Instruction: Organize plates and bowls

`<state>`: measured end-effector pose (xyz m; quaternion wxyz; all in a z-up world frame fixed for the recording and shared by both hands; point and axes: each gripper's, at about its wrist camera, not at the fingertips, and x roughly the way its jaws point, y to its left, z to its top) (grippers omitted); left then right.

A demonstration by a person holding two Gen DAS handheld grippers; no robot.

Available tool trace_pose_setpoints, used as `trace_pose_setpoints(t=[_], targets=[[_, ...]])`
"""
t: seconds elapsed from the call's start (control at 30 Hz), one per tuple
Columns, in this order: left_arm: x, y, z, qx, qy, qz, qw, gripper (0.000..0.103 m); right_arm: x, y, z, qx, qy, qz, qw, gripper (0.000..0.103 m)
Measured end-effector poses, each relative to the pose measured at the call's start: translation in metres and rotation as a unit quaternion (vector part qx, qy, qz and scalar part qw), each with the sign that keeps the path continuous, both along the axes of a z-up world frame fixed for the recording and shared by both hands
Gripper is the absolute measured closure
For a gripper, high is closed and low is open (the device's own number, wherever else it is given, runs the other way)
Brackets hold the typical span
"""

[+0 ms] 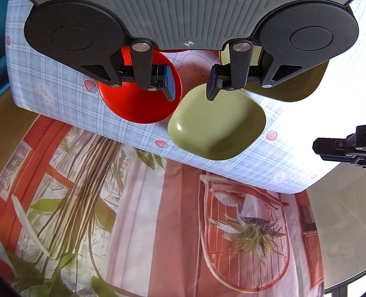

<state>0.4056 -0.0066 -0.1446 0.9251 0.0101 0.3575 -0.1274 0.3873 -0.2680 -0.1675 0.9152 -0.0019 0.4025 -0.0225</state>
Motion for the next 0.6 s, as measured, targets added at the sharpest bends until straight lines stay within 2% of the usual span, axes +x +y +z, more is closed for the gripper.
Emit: trace_pose_setpoints(t=[0.6], targets=[[0.058,-0.003,-0.048,-0.013,0.057,-0.02,0.9981,0.085,0.03,-0.016,-0.012,0.018,0.018,-0.005,1.0,0.077]])
